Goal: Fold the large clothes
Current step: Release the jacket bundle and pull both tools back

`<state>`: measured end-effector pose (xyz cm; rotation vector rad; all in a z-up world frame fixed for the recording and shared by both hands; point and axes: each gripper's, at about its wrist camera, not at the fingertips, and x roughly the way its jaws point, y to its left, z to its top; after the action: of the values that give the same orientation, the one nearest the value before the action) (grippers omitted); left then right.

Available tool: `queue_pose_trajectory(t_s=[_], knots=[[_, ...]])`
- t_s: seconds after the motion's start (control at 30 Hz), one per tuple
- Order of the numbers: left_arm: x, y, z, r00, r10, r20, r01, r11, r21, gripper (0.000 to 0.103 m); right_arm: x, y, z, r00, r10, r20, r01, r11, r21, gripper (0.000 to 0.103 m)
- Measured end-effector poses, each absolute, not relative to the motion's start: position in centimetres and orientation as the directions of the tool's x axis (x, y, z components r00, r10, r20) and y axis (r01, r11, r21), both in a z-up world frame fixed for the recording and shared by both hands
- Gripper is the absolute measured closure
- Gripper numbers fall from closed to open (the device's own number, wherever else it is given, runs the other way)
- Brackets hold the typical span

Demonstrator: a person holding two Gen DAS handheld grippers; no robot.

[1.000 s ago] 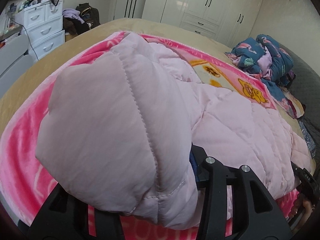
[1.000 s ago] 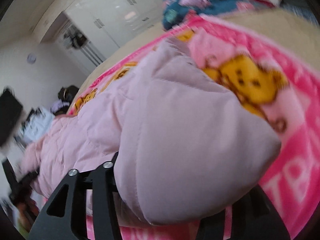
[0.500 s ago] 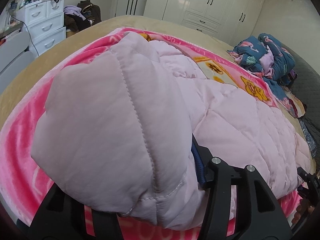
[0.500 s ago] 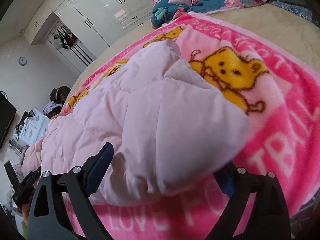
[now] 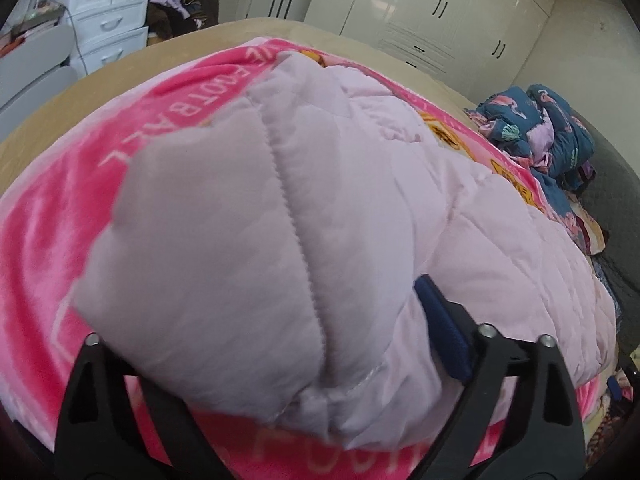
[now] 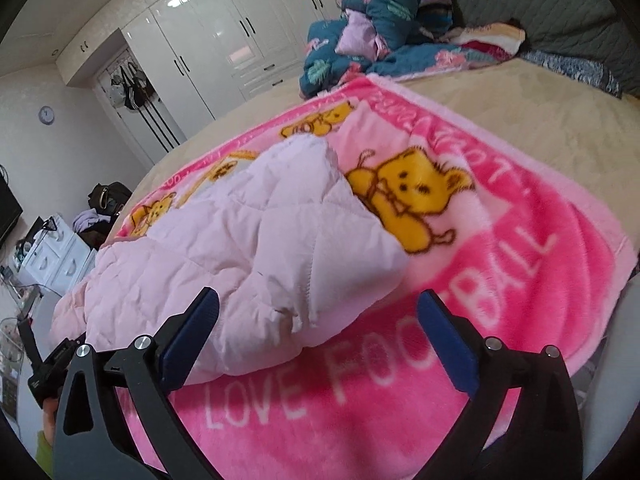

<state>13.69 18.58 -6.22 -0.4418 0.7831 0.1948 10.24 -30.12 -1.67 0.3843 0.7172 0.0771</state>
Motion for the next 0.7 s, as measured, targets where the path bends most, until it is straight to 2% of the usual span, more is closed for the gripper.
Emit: queue_pose_trajectory(t_s=[0.13,0.3,0.5,0.7], knots=[[11.9,18.7,-5.4,0.704,0.020,-0.710,-0.335,0.891,-0.307,0.009,8.7,-30.2,-0.4,0.772,0.195,-0.604,0.039,0.935,0.352,0.004],[9.1,18.7,-3.5,0.725,0.038,-0.688,-0.332,0.894,-0.300,0.009,6.9,-29.3,1.2,0.796,0.178,-0.578,0.005,0.954,0.300,0.004],[5.3,17.4,1.1,0.787,0.100,-0.609,-0.305,0.921,-0.242,0.009,3.8,-27.6,3.6,0.842,0.188,-0.506,-0.061,0.964,0.258,0.004],[3.2,15.5,3.8,0.822,0.074,-0.564,-0.242,0.943,-0.229,0.009,1.3,-25.8,5.8,0.868,0.214,-0.448,-0.123,0.967,0.222,0.004]])
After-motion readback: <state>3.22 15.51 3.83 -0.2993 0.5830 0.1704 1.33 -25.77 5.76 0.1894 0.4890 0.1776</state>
